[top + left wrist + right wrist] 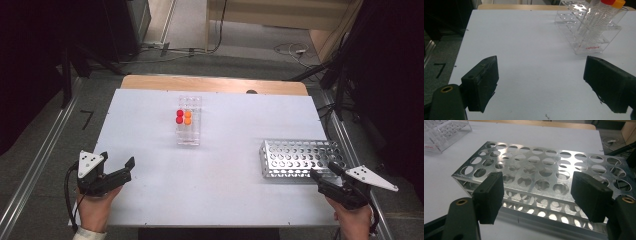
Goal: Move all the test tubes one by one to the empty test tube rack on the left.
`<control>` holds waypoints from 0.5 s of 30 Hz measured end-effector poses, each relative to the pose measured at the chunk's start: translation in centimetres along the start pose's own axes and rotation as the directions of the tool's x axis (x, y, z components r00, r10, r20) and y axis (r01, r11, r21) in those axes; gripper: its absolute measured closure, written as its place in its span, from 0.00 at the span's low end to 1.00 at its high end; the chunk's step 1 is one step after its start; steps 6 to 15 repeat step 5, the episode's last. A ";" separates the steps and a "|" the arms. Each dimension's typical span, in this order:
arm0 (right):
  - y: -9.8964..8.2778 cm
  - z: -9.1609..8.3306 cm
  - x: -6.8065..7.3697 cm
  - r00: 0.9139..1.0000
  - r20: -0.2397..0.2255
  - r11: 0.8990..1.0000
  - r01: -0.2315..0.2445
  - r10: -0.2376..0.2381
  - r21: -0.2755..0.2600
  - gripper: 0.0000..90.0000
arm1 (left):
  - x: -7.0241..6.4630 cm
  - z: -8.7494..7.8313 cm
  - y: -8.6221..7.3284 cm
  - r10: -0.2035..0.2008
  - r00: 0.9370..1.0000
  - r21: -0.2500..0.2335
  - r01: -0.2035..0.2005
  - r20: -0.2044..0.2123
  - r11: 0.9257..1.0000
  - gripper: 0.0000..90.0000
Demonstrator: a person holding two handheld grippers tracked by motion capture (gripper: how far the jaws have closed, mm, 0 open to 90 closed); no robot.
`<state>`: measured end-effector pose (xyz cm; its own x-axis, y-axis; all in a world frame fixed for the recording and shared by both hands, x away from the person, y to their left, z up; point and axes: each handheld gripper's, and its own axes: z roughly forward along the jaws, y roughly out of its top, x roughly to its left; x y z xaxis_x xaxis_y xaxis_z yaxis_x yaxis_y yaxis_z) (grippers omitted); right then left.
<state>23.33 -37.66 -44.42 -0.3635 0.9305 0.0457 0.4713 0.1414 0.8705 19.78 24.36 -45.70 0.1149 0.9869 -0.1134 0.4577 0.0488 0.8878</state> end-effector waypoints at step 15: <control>0.0 0.0 0.0 1.000 -0.001 1.000 -0.002 0.002 -0.005 0.26 | 0.2 0.2 -0.2 -0.009 1.000 0.007 0.009 0.003 1.000 0.14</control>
